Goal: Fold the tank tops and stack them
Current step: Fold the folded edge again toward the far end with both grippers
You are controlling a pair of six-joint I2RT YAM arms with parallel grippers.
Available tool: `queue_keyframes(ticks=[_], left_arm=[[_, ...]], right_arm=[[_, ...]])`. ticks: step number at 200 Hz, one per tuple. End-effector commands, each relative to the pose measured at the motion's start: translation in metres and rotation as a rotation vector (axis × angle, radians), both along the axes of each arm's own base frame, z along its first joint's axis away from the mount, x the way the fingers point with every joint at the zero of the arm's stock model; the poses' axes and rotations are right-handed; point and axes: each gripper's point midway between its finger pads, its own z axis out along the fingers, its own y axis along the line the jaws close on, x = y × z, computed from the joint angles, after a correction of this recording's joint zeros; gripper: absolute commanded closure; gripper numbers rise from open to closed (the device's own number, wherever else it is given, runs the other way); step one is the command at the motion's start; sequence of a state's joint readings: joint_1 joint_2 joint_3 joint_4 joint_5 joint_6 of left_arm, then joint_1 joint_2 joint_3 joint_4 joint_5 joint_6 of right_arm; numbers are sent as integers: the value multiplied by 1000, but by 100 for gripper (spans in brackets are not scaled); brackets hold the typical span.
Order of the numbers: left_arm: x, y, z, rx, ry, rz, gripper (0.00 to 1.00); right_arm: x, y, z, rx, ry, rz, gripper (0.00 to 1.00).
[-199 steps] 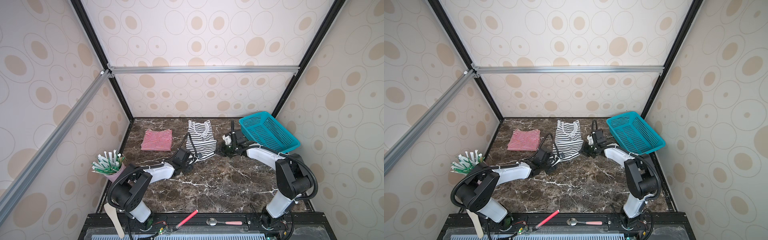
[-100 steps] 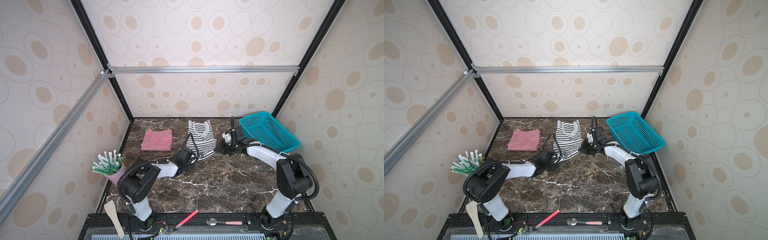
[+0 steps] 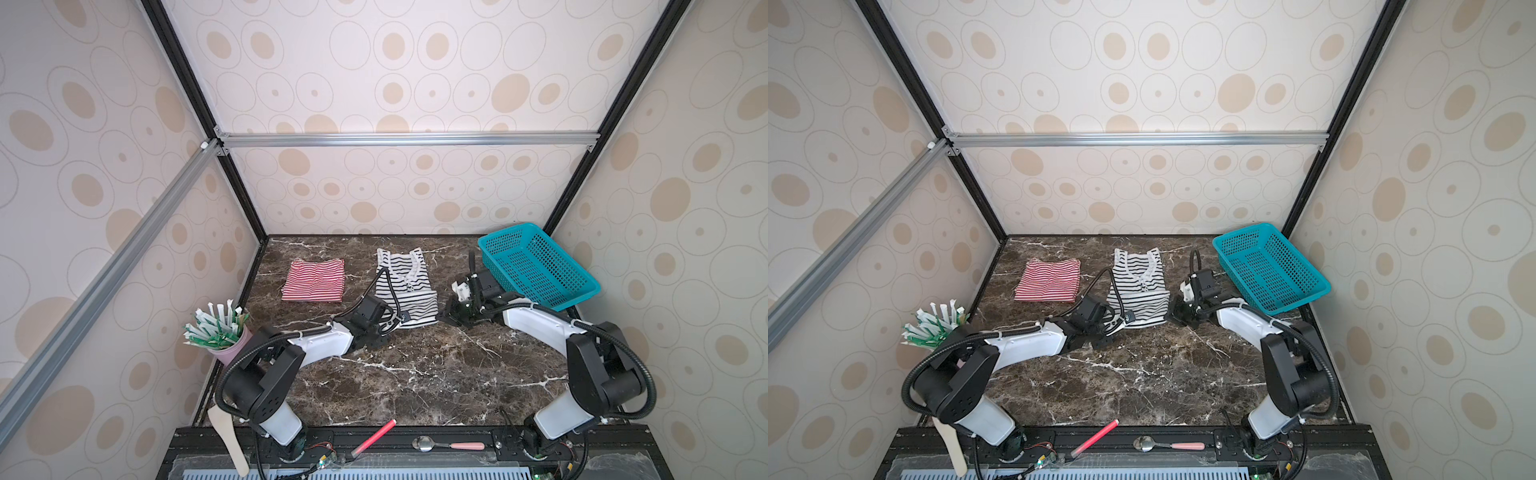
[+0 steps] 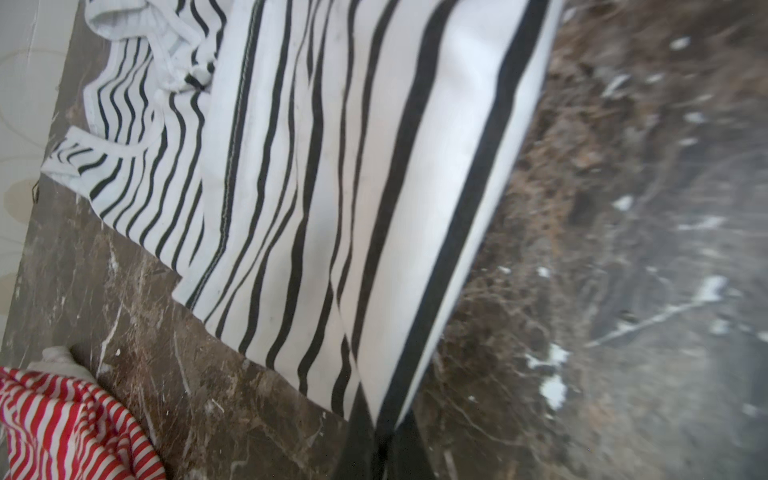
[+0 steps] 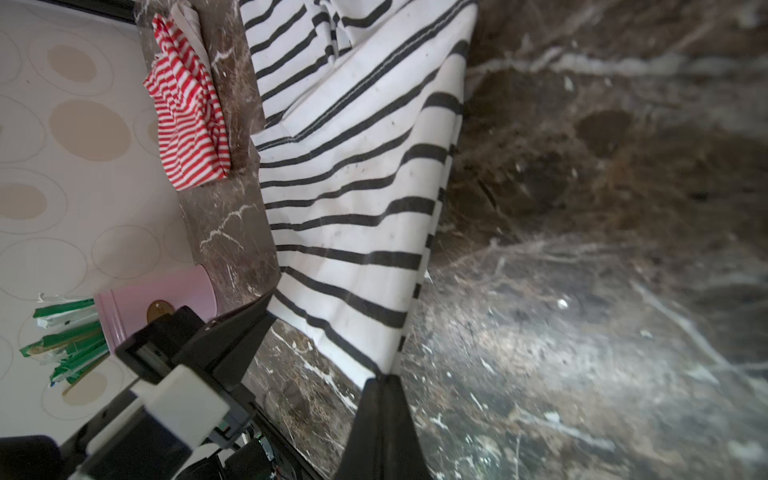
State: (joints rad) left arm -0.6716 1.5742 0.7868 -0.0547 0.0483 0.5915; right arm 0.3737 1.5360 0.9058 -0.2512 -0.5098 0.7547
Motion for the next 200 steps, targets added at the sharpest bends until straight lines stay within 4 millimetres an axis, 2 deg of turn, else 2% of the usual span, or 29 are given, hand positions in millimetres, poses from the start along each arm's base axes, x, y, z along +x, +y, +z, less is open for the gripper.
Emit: queue_keyframes(ticks=[1, 31, 55, 74, 100, 112, 123, 143, 170, 186, 200], left_arm=[[-51, -6, 0, 57, 127, -150, 96], [-108, -15, 8, 75, 246, -287, 96], [-147, -22, 25, 49, 342, -383, 96], [-161, -26, 44, 8, 373, -426, 96], [-159, -33, 78, -61, 320, -443, 97], [-154, -35, 91, -78, 278, -445, 97], [-141, -35, 101, -88, 230, -425, 98], [-101, -27, 114, -139, 184, -351, 99], [-41, -17, 109, -162, 210, -262, 99], [-9, -15, 103, -178, 198, -220, 98], [14, -12, 89, -165, 214, -194, 98]], right_arm=[[-19, -4, 12, 29, -23, 19, 100], [-55, -15, 15, 14, 6, 45, 100], [-80, -25, 32, 3, -9, 48, 100], [-91, -30, 53, 6, -58, 56, 100], [-92, -34, 76, -15, -102, 54, 100], [-87, -33, 86, -18, -117, 57, 100], [-78, -30, 95, -14, -133, 63, 100], [-56, -23, 105, -23, -157, 64, 100], [-14, -10, 106, -26, -160, 64, 100], [13, -1, 95, -14, -130, 68, 100], [37, 3, 81, -26, -105, 58, 100]])
